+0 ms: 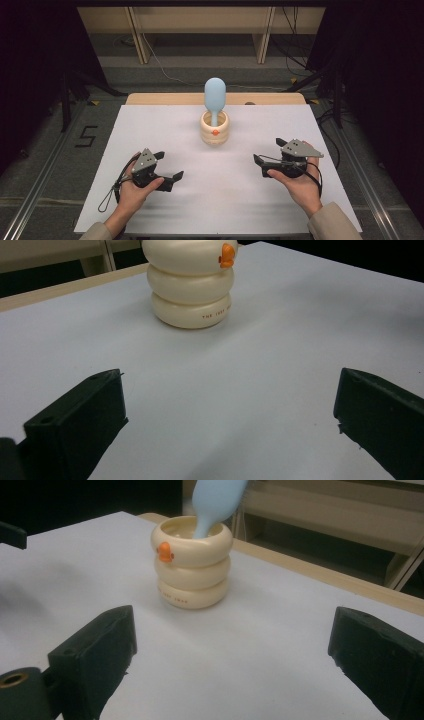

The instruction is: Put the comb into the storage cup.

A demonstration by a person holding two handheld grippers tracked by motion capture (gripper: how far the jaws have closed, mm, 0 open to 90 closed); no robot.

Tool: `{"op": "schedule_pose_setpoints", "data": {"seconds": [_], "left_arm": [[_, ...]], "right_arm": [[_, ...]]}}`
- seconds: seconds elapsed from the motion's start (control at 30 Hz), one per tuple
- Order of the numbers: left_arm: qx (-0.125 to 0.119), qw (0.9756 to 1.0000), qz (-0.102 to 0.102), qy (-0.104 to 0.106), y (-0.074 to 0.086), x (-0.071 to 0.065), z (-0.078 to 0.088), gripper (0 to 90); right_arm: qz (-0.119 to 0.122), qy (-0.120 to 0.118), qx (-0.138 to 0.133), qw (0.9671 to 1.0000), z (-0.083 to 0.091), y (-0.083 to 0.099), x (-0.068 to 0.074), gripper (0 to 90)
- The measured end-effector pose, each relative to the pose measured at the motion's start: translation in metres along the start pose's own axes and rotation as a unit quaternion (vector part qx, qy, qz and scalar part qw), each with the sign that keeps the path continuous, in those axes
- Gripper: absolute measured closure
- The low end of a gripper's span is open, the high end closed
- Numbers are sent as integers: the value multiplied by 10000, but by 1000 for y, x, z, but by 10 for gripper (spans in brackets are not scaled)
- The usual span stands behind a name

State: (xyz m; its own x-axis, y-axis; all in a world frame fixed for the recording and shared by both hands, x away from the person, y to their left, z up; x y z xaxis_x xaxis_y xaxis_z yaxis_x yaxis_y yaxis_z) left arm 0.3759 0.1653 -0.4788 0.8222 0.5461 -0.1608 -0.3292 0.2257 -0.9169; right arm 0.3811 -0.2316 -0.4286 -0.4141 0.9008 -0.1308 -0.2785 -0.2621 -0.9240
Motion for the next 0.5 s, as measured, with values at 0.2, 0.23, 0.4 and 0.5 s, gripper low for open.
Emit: {"op": "schedule_pose_setpoints", "data": {"seconds": [0.2,0.23,0.4,0.5], "left_arm": [[12,10000,10,11,0,-1,0,0],[12,10000,5,11,0,0,0,0],[6,10000,6,0,0,0,0,0],[20,10000,7,2,0,0,0,0]], "right_arm": [[0,9,36,10000,4,9,-1,67],[-18,-8,47,10000,4,10,-1,67],[-39,-6,97,9999,7,18,-3,67],[-34,-7,85,10000,9,21,-3,68]]}}
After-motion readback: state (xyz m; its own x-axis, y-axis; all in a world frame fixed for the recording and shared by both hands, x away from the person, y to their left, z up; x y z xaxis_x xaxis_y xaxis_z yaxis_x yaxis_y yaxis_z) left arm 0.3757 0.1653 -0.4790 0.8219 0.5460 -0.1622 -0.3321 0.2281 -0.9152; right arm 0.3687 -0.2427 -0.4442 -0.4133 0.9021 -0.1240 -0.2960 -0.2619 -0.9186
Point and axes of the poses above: each handheld gripper's, and its own axes: z roughly backward along the jaws, y roughly out of its underside, x roughly to its left, the point moved 2 cm from there along -z, roughly forward along the jaws, and after that the axes turned 12 degrees about y, right-handed, at the moved point
